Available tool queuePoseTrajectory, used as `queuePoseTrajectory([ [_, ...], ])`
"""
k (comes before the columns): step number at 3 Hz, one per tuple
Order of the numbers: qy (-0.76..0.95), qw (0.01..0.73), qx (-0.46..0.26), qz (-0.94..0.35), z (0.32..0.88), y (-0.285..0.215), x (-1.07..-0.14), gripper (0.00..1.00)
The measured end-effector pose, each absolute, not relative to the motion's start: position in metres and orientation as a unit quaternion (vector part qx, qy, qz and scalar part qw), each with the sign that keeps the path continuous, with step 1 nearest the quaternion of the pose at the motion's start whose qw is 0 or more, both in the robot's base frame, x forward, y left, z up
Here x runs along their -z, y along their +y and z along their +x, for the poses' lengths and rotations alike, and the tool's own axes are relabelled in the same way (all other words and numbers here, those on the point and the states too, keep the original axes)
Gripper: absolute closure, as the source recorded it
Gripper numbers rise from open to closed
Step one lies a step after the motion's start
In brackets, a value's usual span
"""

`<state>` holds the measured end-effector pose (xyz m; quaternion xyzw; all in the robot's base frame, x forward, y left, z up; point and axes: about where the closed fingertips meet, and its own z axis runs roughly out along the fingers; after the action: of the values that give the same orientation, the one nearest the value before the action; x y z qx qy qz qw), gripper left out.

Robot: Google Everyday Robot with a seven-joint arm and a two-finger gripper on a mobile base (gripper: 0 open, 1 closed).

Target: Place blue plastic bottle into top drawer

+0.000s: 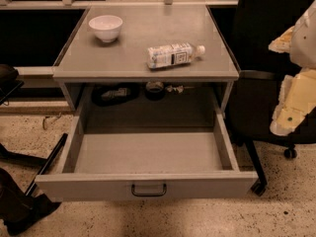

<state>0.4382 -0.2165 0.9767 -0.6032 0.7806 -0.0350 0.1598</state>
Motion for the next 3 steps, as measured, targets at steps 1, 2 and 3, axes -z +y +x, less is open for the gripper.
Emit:
queuePoseTrajectory([
  [1,0.781,0.16,0.035,-0.603,0.438,-0.216,-0.977,0.0],
  [2,0.781,0.164,0.028,-0.602,0.447,-0.205,-0.97,0.0],
  [3,0.758,0.181,0.005,-0.626,0.486,-0.161,-0.951,0.0],
])
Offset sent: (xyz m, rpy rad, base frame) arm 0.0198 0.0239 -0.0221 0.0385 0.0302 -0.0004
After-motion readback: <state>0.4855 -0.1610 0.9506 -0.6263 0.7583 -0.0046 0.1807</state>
